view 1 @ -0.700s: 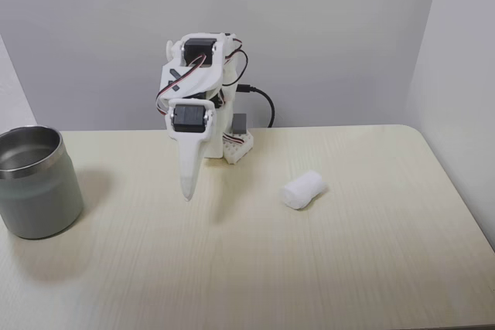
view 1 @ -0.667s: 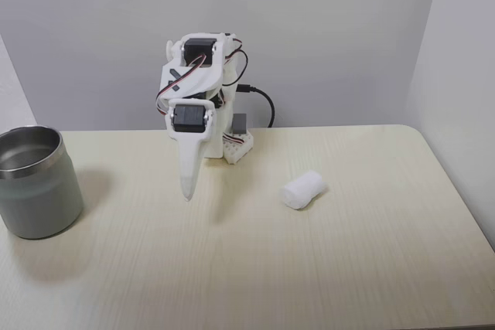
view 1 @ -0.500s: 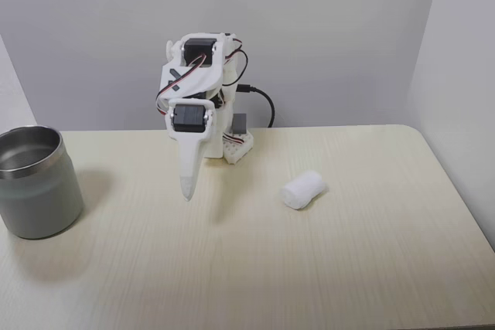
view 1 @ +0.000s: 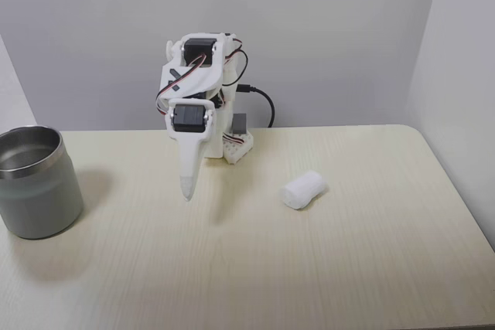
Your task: Grasp a dressing and put it in the cup.
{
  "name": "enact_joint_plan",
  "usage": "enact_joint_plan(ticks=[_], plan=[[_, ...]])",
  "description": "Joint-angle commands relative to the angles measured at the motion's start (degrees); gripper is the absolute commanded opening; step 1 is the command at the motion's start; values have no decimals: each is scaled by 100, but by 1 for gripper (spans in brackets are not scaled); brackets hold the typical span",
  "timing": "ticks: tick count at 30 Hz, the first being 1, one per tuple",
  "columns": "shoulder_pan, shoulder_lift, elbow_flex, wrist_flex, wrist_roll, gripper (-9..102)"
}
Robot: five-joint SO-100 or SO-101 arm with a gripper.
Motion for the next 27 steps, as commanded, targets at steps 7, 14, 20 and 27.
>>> enact_joint_plan(ticks=[7,14,20,27], plan=[[26,-44,369,26,246,0],[53,-44,1635,527,334,0],[-334,-53,2672,1169,343,1],[-1195,870,3296,1512,264,5]])
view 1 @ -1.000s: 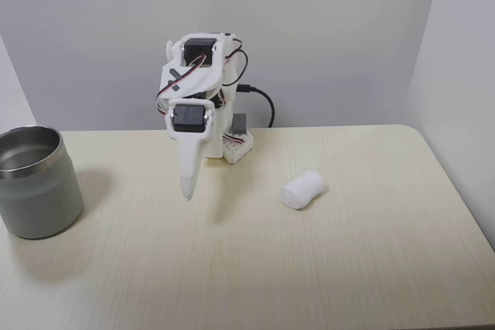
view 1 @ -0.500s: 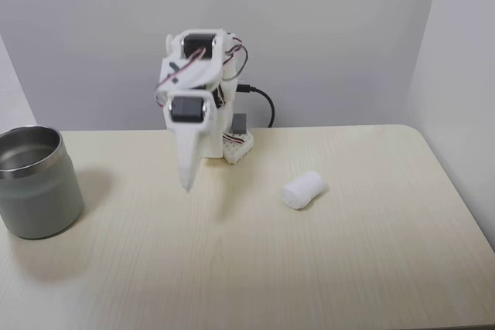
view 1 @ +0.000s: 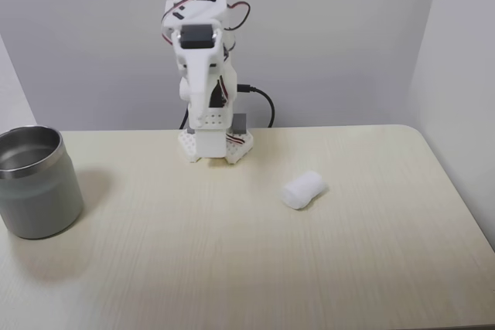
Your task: Grasp a dressing and put it in the cup.
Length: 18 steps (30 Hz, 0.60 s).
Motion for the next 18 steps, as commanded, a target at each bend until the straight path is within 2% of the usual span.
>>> enact_joint_plan(ticks=[1,9,18], plan=[[-475,817,536,176,0,6],[-1793,2083,1239,738,721,26],[-3516,3041,1521,1125,870,29]])
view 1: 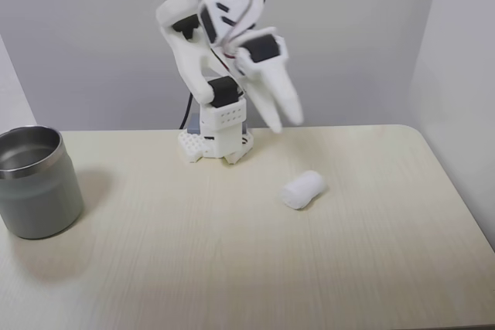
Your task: Grasp a dressing and put it in the cup.
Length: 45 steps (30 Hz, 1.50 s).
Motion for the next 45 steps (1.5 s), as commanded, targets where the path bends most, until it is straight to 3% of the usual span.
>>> enact_joint_plan(ticks=[1,24,33,45], plan=[[-501,642,308,26,62,29],[-1230,4685,387,-659,-422,30],[-1099,5528,457,-993,-1072,29],[-1301,6082,422,-1354,-1072,25]])
